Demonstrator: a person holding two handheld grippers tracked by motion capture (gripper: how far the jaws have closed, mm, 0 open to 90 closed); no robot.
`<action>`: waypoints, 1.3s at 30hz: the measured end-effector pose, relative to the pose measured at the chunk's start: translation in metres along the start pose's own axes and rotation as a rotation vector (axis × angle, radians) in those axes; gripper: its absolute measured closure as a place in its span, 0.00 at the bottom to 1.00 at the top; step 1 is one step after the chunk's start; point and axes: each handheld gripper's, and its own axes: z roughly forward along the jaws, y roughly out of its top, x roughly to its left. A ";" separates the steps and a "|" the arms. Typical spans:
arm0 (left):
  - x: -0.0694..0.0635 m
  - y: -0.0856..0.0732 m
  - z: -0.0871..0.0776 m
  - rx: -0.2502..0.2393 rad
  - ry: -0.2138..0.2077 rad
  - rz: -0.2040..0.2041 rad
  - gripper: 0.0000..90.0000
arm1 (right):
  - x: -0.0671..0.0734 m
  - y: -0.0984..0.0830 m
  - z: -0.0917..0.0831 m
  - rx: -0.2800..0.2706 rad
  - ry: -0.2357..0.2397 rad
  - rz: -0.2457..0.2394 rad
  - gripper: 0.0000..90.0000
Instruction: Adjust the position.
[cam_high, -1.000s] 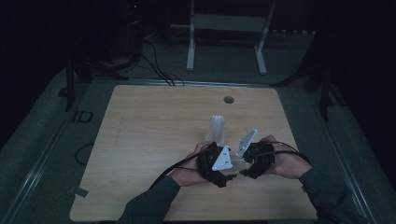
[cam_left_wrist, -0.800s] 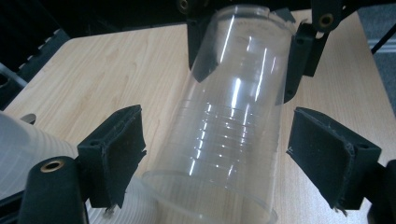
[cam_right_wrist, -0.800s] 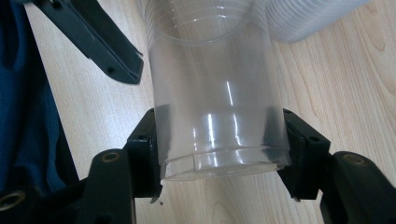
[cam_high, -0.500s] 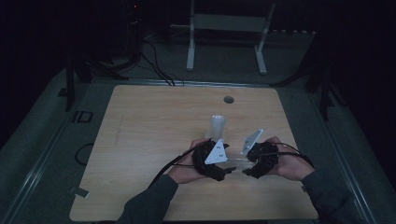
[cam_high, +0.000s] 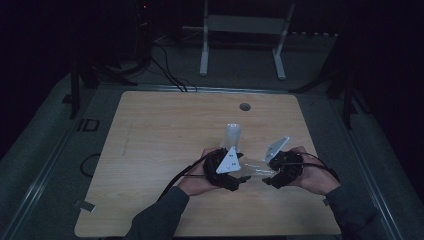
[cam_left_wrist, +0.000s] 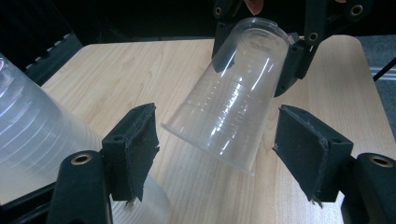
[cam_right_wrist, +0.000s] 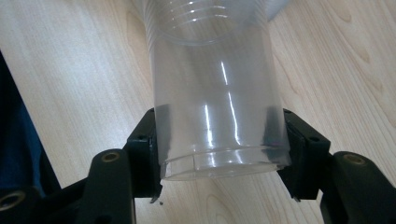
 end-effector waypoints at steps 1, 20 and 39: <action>0.000 0.000 0.000 -0.002 0.002 -0.003 0.33 | 0.000 -0.001 0.000 -0.003 -0.004 0.005 0.46; 0.003 -0.004 0.002 -0.006 0.011 -0.049 0.33 | -0.002 -0.012 -0.004 -0.075 -0.065 0.094 0.46; 0.004 -0.005 0.004 -0.007 0.006 -0.066 0.34 | -0.001 -0.017 -0.005 -0.172 -0.134 0.177 0.46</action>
